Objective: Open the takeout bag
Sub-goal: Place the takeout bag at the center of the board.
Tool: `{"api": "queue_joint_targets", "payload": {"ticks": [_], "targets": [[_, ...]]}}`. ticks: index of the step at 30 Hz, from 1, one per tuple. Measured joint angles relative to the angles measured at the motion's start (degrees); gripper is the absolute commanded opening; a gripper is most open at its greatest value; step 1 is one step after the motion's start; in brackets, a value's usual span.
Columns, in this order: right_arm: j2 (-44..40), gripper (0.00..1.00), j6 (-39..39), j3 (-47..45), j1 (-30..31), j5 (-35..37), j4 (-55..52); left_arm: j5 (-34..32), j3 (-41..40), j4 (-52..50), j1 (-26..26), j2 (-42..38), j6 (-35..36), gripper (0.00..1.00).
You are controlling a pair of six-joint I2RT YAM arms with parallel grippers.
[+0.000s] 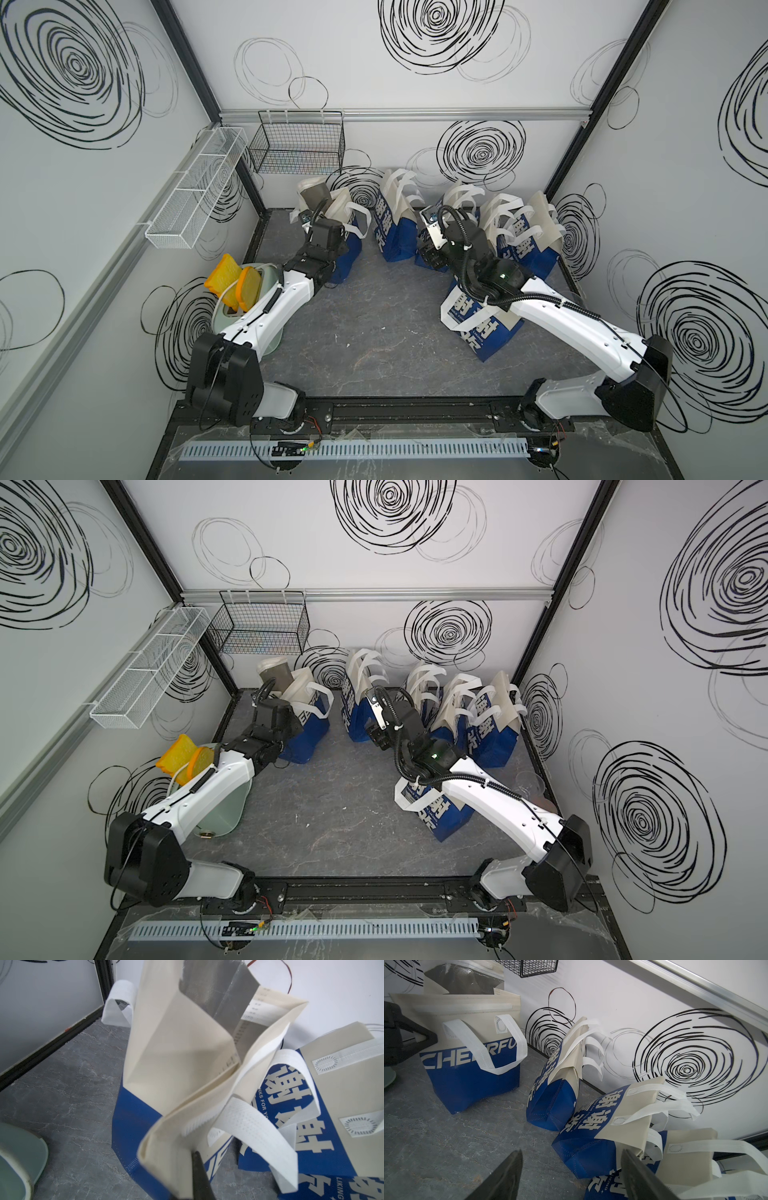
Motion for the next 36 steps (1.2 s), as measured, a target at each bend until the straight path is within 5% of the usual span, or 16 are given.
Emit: {"api": "queue_joint_targets", "payload": {"ticks": [12, 14, 22, 28, 36], "targets": [[-0.07, 0.78, -0.42, -1.07, -0.09, -1.05, 0.13, -5.46, -2.21, 4.15, 0.00, 1.27, 1.99, 0.02], [-0.07, 0.78, -0.46, -1.40, -0.22, -1.29, 0.13, -5.33, -2.56, 4.46, 0.15, 1.55, 1.88, 0.14], [-0.07, 0.79, -0.68, -2.12, -0.37, -2.01, 0.20, -1.51, -2.54, 5.44, 4.02, 4.59, 0.83, 0.30], [-0.07, 0.79, -1.09, -2.60, -0.46, -2.45, 0.22, 2.19, -2.40, 5.42, 7.21, 5.27, -0.55, 0.58], [-0.07, 0.79, -1.27, -2.75, -0.68, -2.67, 0.22, 6.05, -2.36, 5.49, 7.91, 5.09, -1.27, 0.69]]}}
